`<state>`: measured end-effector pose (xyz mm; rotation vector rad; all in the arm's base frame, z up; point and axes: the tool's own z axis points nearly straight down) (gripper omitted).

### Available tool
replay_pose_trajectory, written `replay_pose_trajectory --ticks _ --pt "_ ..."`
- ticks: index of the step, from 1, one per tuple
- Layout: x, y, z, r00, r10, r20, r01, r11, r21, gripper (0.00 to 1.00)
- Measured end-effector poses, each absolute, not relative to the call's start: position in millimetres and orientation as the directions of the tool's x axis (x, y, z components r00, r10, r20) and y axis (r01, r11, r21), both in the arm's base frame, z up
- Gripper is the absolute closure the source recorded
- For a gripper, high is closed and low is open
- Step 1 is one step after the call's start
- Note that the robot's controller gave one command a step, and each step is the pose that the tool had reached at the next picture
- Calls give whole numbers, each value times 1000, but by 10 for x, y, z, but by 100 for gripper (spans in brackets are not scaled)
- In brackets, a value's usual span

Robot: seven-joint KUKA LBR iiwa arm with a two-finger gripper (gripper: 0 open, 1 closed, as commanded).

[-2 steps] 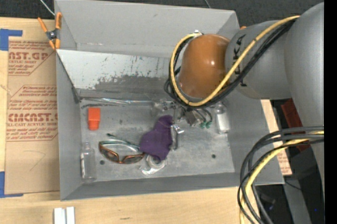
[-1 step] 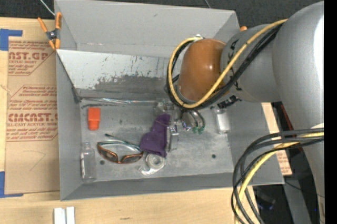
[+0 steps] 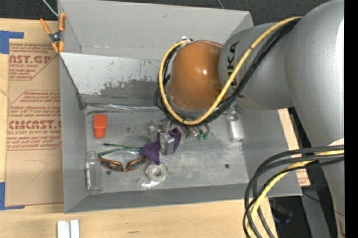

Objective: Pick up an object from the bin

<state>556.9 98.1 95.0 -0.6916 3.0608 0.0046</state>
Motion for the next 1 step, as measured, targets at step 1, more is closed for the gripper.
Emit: replay_pose_trajectory --ticks 1 --pt "5569 980 949 -903 -430 -4 -430 903 3 100"
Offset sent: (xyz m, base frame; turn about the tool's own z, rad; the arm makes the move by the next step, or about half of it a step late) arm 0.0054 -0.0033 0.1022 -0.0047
